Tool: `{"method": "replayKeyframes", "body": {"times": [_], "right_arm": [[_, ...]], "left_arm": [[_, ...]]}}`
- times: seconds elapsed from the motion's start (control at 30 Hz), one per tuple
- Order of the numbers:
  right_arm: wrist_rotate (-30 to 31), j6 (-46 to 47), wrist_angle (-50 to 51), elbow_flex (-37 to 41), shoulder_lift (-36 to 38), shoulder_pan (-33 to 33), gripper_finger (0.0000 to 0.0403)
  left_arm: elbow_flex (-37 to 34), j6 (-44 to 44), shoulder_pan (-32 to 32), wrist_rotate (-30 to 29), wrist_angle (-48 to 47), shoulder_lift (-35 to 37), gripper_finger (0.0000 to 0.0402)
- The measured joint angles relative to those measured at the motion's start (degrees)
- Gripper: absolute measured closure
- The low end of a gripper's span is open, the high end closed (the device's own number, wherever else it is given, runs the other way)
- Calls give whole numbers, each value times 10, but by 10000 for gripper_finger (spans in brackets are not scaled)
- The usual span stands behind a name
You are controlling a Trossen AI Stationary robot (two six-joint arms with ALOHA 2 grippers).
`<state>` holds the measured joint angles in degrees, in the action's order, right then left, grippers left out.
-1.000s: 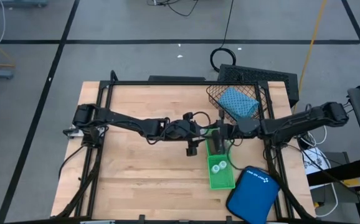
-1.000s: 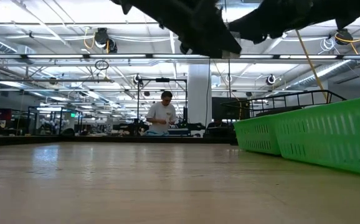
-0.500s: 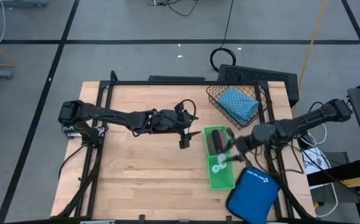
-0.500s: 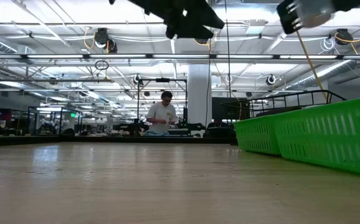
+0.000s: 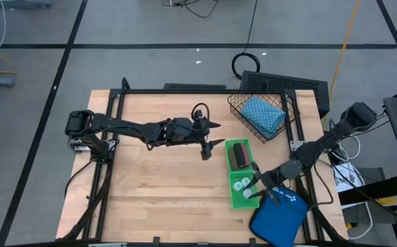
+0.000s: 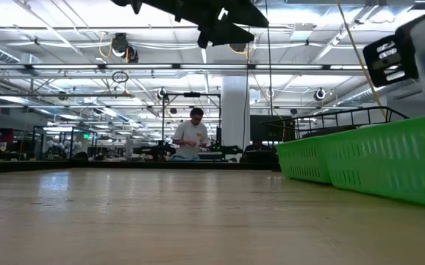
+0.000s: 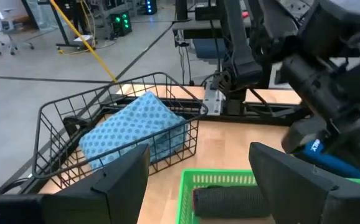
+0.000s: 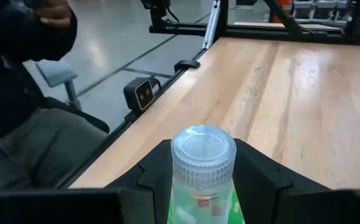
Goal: Pick & Place Medicine items
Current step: Put the transparent pill bottle into the bottom green basket
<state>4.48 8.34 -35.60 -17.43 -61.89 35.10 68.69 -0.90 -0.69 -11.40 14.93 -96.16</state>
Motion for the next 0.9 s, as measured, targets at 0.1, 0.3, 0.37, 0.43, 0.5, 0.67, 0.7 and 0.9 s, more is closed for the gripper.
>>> {"method": "replayKeyframes", "body": {"times": [0.1, 0.3, 0.37, 0.43, 0.5, 0.67, 0.7, 0.9], "right_arm": [[18, -8, -51, 7, -46, 19, 279], [17, -36, -132, 7, -134, 30, 279], [17, -37, -157, 7, -157, 30, 279], [16, -43, -183, 7, -175, 28, 279], [15, -54, -199, 7, -184, 25, 279], [15, -56, -205, 7, -205, 8, 279], [15, -52, -205, 7, -211, 5, 279], [13, -45, -204, -4, -249, 0, 279]], "left_arm": [[0, 3, -2, 0, 4, 0, 123], [0, 15, -2, 0, 3, 0, 120], [0, 15, -2, 0, 3, 0, 122], [0, 15, -2, 0, 5, 0, 123], [0, 15, -2, 0, 8, 0, 123], [0, 15, -2, -1, 20, 0, 123], [0, 15, -2, -1, 21, 0, 124], [0, 15, -2, -1, 21, 0, 126]]}}
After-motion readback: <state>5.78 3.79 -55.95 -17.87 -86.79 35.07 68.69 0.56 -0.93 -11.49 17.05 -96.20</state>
